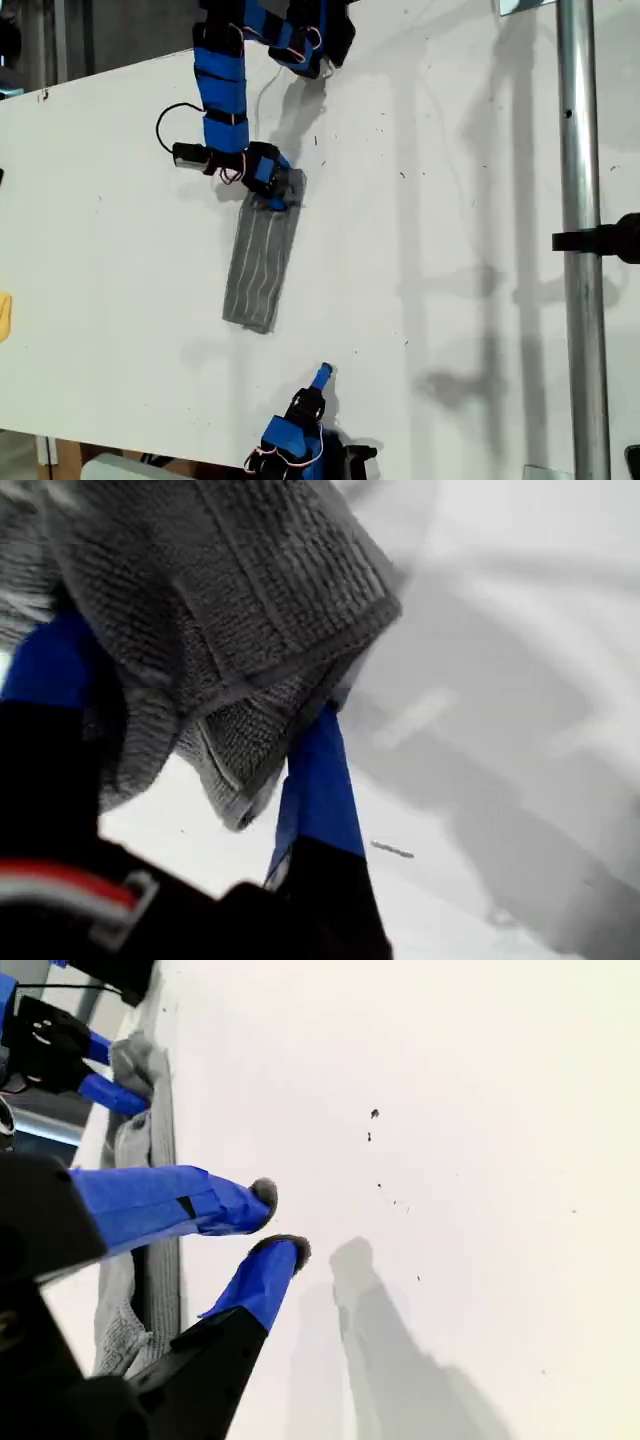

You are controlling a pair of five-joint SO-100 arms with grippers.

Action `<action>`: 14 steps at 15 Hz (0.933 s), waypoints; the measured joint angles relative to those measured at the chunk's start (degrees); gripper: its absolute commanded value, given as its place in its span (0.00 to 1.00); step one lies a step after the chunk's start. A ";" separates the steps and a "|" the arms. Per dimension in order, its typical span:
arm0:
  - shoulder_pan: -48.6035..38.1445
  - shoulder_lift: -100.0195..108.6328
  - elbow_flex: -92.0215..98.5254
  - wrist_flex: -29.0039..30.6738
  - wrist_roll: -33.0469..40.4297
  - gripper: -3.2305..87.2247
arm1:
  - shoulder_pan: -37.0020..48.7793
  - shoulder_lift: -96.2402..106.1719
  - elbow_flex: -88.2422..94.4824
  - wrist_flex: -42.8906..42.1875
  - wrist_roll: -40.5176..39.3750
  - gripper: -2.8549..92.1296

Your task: Grasp corners of a towel and fold twice.

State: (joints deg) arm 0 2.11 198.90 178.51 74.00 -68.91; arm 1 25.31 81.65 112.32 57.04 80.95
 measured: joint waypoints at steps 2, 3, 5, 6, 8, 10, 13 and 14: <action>0.18 0.00 0.00 0.00 0.53 0.13 | 0.88 -0.09 -1.14 -0.97 -1.49 0.03; 0.26 0.00 0.00 0.00 0.53 0.13 | 0.62 0.97 -1.14 2.20 -2.37 0.03; 0.18 0.00 0.00 0.00 0.53 0.13 | -2.02 8.70 -0.09 14.94 -1.85 0.03; 0.18 0.00 0.00 0.00 0.53 0.13 | -6.42 14.41 -0.53 24.43 0.09 0.03; 0.18 0.00 0.00 0.00 0.53 0.13 | -17.49 21.27 -11.34 49.48 8.35 0.03; 0.18 0.00 0.00 0.00 0.53 0.13 | -21.36 22.50 -21.45 52.82 8.70 0.03; 0.97 0.00 0.00 0.00 0.70 0.12 | -18.81 6.42 -29.62 45.44 0.62 0.03; 1.41 0.00 0.00 0.00 0.70 0.12 | -17.93 3.25 -29.79 38.41 -0.70 0.03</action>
State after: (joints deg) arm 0 3.52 198.90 178.51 74.00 -68.20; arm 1 7.38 84.90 82.53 95.45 80.24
